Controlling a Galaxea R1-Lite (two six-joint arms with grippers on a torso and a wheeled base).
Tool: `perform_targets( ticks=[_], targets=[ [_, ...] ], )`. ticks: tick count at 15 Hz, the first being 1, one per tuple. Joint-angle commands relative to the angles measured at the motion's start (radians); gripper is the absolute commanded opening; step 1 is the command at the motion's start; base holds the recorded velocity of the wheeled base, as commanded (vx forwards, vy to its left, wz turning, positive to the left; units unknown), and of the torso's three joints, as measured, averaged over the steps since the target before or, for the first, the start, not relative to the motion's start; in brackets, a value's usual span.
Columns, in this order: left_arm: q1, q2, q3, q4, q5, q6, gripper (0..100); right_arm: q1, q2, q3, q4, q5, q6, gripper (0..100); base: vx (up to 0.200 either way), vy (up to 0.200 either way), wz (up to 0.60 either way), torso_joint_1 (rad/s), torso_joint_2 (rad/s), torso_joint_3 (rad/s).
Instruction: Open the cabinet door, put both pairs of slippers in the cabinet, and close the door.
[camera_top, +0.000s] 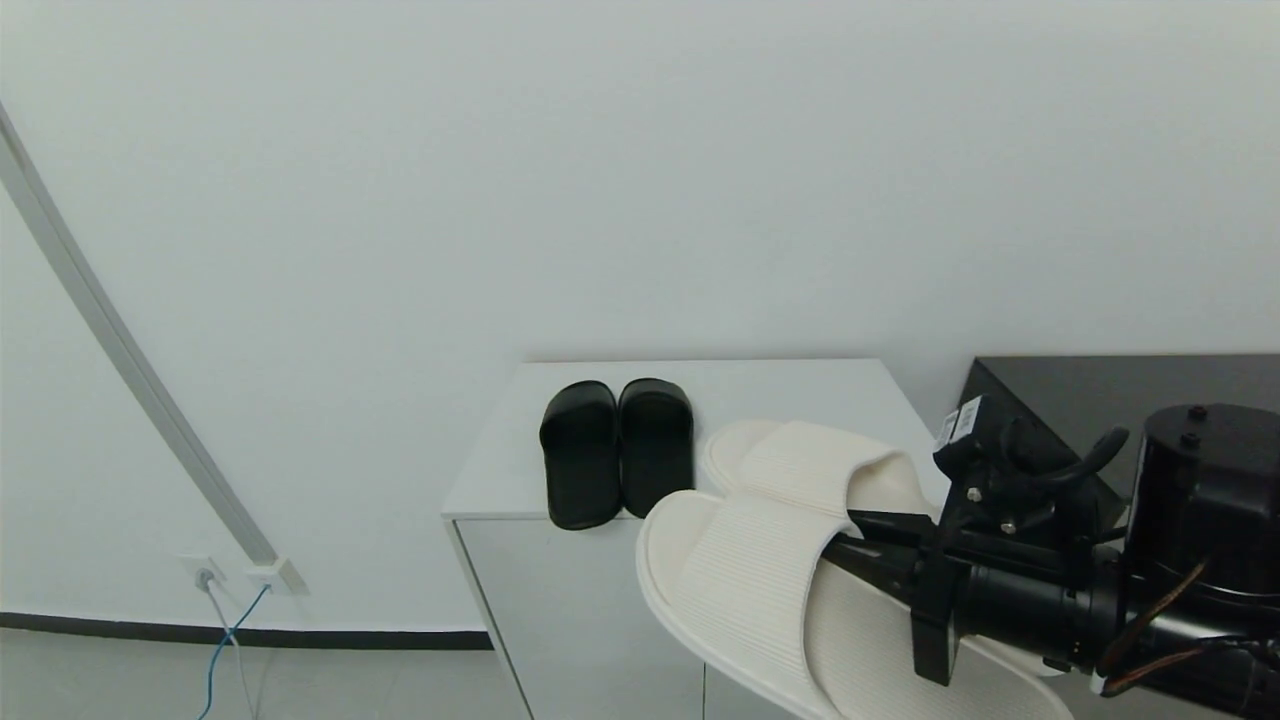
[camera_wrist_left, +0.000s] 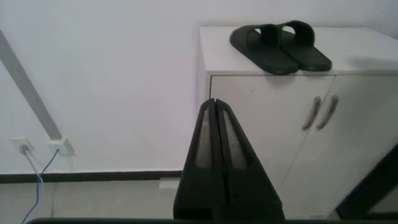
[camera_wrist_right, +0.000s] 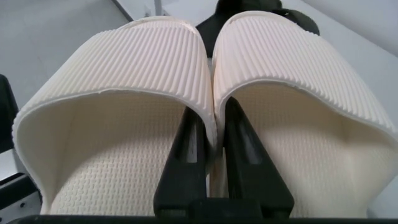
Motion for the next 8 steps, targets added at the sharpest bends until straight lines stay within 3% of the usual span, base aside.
perform_targets(
  ticks=[1,8],
  targets=[
    [0.001,0.001,0.000,0.000,0.000,0.000,0,-0.007,0.029,-0.001,-0.002,-0.004,0.001,0,0.000,0.000,0.00,0.000,0.00,0.000],
    [0.001,0.001,0.000,0.000,0.002,0.001,0,-0.025,0.040,0.022,-0.002,-0.004,-0.002,0,0.000,0.000,0.00,0.000,0.00,0.000]
  ],
)
